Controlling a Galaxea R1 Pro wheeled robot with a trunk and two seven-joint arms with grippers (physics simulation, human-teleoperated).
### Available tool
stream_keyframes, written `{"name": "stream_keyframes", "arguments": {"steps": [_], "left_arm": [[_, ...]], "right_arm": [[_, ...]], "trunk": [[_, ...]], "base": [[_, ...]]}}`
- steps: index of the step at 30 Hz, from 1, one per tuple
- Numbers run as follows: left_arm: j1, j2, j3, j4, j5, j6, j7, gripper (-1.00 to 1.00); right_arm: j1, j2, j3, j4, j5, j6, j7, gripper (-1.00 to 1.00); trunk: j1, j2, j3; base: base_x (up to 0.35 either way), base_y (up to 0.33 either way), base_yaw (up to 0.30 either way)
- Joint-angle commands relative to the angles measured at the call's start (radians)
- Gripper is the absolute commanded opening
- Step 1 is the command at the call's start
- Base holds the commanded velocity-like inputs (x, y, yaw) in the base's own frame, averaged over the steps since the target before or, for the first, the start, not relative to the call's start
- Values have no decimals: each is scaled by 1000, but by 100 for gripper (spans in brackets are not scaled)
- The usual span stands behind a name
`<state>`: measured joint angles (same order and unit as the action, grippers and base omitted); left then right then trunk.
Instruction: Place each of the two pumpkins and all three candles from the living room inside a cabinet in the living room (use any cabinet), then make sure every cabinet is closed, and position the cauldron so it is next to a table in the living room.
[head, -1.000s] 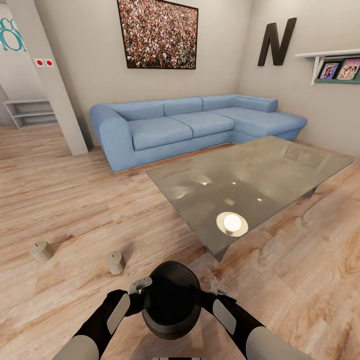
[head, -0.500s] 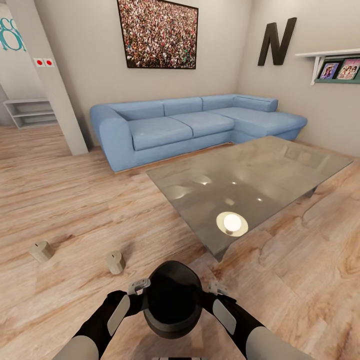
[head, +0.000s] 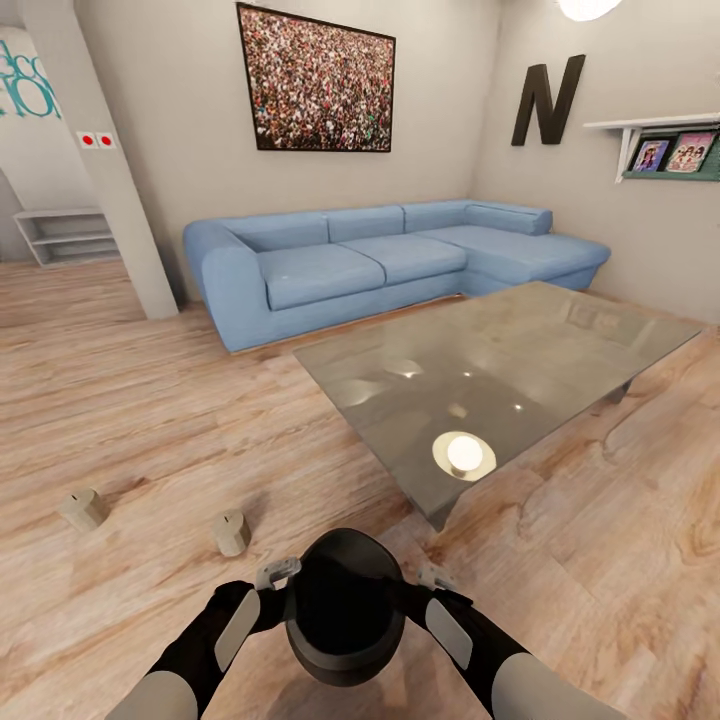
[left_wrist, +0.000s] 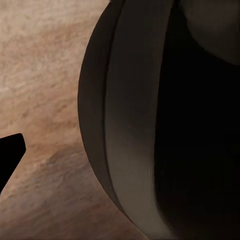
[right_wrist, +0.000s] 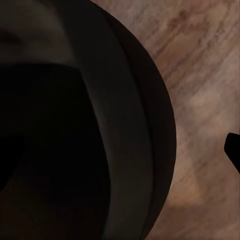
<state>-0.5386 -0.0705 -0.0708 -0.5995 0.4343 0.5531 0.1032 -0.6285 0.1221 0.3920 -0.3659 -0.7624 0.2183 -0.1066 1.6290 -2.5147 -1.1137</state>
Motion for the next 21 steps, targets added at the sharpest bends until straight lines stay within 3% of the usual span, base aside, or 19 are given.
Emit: {"name": "stream_keyframes", "arguments": {"steps": [1, 4, 17, 21], "left_arm": [[0, 0, -4, -2, 11, 4, 10, 100], [-1, 0, -4, -2, 11, 4, 10, 100], [-1, 1, -2, -28, 11, 6, 10, 100], [-1, 1, -2, -30, 12, 8, 10, 100]], "right_arm": [[0, -1, 8, -2, -9, 3, -9, 100], [0, -1, 8, -2, -9, 3, -9, 100], [0, -1, 8, -2, -10, 31, -10, 100], [0, -1, 8, -2, -10, 32, -10, 100]], "trunk": [[-1, 0, 3], [-2, 1, 15], [-2, 1, 15], [-2, 1, 15]], "base": [[0, 0, 0], [0, 0, 0], [-3, 0, 0], [-174, 46, 0]]}}
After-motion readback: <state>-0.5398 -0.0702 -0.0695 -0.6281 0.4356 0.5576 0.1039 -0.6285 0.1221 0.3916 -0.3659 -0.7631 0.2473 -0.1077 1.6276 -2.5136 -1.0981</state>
